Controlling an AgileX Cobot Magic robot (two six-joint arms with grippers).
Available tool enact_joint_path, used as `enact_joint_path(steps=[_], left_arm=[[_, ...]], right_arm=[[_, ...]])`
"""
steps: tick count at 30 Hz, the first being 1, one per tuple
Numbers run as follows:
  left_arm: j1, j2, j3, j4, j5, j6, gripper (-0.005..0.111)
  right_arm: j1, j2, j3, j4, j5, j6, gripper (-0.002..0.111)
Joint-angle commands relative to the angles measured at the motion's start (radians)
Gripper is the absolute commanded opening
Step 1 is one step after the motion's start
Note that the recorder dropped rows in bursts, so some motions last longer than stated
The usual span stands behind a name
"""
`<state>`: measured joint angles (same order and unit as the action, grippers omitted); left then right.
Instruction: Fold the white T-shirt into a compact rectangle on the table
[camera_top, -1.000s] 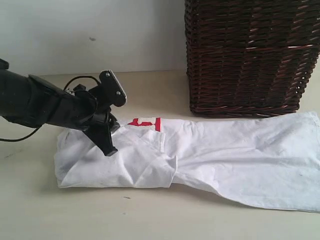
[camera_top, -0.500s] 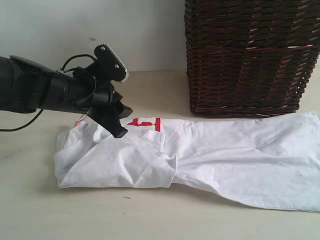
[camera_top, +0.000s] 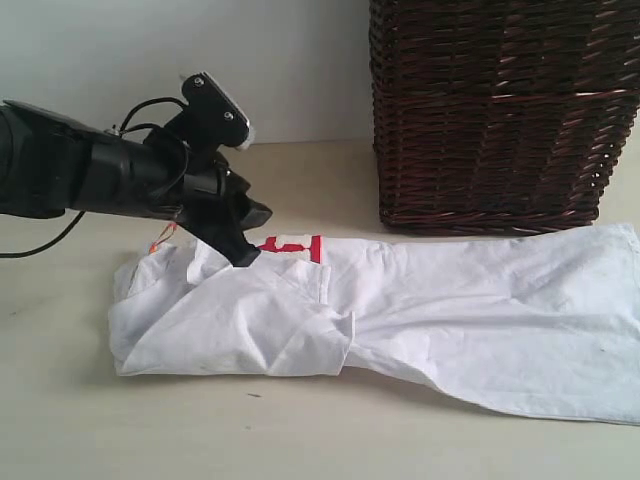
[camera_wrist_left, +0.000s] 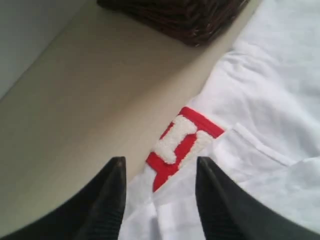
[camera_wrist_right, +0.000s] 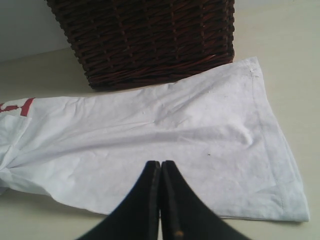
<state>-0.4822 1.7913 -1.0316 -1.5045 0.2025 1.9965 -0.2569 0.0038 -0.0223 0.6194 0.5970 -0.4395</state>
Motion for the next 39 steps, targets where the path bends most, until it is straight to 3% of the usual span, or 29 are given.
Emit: enact_joint_path(steps=[1,5,13,18,32,39], left_arm=[[-0.005,0.013,0.024,0.013,0.138,-0.016,0.044],[-0.005,0.078,0.027,0.053,0.217,0.010,0.044],[-0.005,0.202,0.017,0.051,0.026,0.102,0.044],[-0.003,0.228,0.015,0.056,0.028,0.102,0.044],[-0.005,0.187,0.175,0.068,0.100,0.101,0.044],[-0.005,0.078,0.168,0.081,0.098,0.101,0.044]], right_arm=[[0.001,-0.004,0.005,0.003,-0.002,-0.003,0.000],[0.001,-0.004,0.005,0.003,-0.002,-0.003,0.000],[0.001,-0.004,0.005,0.003,-0.002,-0.003,0.000],[0.001,-0.004,0.005,0.003,-0.002,-0.003,0.000],[0.001,-0.004,0.005,0.003,-0.002,-0.003,0.000],[0.001,-0.004,0.005,0.003,-0.002,-0.003,0.000]])
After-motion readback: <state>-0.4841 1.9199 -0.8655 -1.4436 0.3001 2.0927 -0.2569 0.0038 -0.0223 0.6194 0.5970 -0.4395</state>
